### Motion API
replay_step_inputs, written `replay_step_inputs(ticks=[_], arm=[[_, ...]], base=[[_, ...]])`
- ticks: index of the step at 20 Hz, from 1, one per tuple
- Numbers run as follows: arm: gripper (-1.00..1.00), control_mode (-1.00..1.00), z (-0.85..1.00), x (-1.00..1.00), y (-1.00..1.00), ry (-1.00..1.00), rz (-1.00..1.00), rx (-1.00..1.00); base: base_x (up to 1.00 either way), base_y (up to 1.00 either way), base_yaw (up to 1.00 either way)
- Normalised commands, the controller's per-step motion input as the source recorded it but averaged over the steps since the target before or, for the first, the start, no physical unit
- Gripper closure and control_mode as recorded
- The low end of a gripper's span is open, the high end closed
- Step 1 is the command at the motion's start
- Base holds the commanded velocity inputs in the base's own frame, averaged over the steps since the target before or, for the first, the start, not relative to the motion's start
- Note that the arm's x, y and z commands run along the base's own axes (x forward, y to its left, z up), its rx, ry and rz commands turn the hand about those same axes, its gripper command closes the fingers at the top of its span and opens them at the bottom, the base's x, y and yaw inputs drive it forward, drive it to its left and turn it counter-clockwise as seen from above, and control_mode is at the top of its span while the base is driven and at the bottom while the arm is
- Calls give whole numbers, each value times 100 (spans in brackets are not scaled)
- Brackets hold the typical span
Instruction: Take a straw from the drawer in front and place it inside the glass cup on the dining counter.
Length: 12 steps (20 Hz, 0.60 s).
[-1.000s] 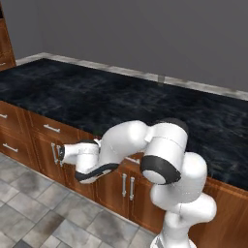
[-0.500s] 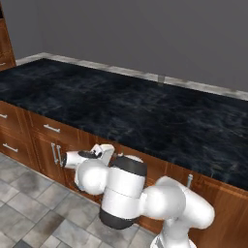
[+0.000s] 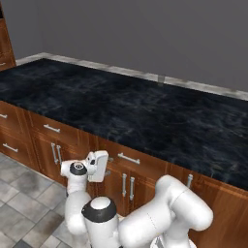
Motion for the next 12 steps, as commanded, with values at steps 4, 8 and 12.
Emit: replay_step_inputs(ticks=[4, 8, 12], arm=[[-100, -100, -27, 5, 0, -7, -6, -15], [-100, -100, -25, 12, -1, -8, 0, -12], [-100, -100, -19, 9, -9, -6, 0, -6]], base=[[0, 0, 0], [0, 0, 0], [0, 0, 0]])
